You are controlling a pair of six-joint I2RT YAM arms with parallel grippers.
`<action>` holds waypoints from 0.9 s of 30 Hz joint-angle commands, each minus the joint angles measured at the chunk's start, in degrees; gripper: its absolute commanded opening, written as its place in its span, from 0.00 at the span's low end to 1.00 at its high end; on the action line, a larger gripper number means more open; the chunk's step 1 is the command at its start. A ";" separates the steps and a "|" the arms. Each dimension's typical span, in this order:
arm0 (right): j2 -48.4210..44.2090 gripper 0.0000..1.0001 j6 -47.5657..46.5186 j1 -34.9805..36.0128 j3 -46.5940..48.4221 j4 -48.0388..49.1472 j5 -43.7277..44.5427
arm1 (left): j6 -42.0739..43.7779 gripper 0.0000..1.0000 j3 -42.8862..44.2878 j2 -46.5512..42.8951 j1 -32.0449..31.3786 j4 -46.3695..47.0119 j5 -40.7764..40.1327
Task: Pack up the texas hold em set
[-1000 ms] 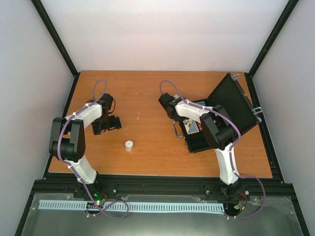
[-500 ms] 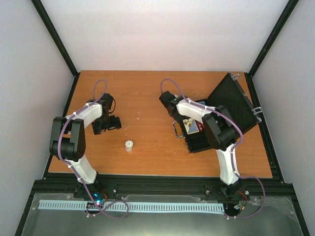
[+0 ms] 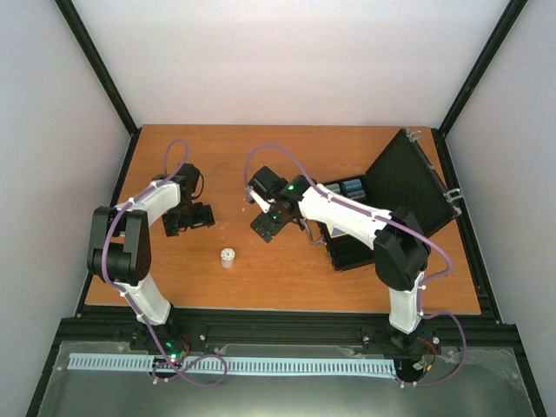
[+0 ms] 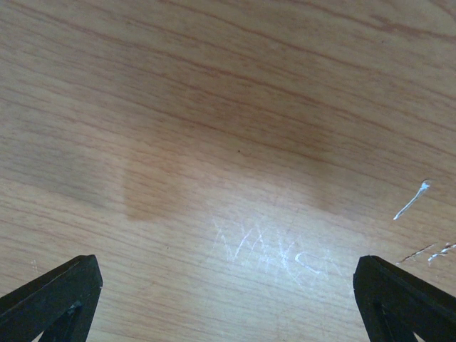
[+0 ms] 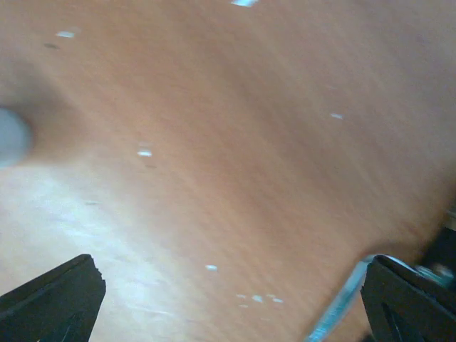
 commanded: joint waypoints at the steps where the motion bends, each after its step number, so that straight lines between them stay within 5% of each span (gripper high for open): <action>1: 0.76 1.00 3.08 3.14 3.05 0.15 -13.80 | -1.05 1.00 1.69 -0.33 -0.02 -0.22 0.33; 19: 15.27 0.92 3.96 9.61 13.36 2.69 -25.59 | -1.85 1.00 -1.73 -3.22 -0.06 0.09 0.66; 27: 19.82 0.74 5.78 10.01 16.33 2.81 -22.08 | -1.37 1.00 -1.23 -2.89 -0.07 0.00 0.31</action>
